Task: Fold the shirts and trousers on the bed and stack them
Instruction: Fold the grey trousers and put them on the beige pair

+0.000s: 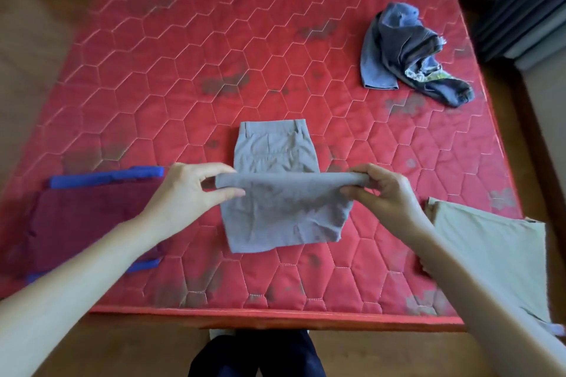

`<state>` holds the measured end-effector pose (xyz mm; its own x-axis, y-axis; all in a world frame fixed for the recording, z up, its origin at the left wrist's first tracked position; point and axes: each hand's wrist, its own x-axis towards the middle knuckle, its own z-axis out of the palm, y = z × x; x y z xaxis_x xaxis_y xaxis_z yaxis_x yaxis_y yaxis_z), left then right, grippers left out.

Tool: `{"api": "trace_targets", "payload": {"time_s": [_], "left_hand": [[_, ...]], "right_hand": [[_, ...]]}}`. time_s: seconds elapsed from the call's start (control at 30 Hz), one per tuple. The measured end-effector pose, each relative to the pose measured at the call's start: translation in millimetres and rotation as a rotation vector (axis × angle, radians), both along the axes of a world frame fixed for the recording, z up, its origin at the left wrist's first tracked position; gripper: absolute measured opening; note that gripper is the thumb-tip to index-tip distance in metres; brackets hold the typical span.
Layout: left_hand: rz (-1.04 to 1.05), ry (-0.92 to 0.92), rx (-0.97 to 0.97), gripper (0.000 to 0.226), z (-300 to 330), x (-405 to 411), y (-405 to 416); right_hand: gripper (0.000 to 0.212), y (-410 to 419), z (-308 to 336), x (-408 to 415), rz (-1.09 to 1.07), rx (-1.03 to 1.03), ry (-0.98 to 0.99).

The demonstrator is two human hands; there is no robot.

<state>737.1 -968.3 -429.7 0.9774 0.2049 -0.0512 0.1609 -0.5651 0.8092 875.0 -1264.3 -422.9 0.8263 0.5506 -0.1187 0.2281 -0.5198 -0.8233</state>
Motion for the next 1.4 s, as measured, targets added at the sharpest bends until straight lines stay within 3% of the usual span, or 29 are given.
{"api": "trace_targets", "payload": {"time_s": [0.23,0.47,0.6,0.8,0.97,1.03,1.13,1.27,1.4], "left_hand": [[0.177,0.092,-0.088,0.017,-108,117,52],[0.408,0.182,-0.101,0.035,-245,193,79],[0.566,0.228,-0.146,0.035,-287,212,73],[0.597,0.234,-0.171,0.037,-287,193,58],[0.485,0.302,-0.157,0.030,-276,160,43],[0.446,0.305,-0.196,0.022,-272,156,44],[0.426,0.209,-0.272,0.009,-259,151,46],[0.438,0.135,-0.350,0.005,-255,145,40],[0.474,0.378,-0.314,0.019,-267,148,31]], "right_hand": [[0.024,71,-111,112,-0.100,-0.026,0.070],[0.029,138,-241,196,-0.239,-0.113,0.121],[0.039,151,-285,212,-0.346,-0.168,0.122],[0.033,143,-295,183,-0.434,-0.118,0.096],[0.024,122,-288,152,-0.369,-0.269,0.043],[0.034,118,-283,148,-0.307,-0.304,0.069],[0.037,117,-269,150,-0.328,-0.152,0.242],[0.023,110,-262,144,-0.383,0.085,0.354],[0.022,106,-277,131,-0.463,-0.173,0.249]]}}
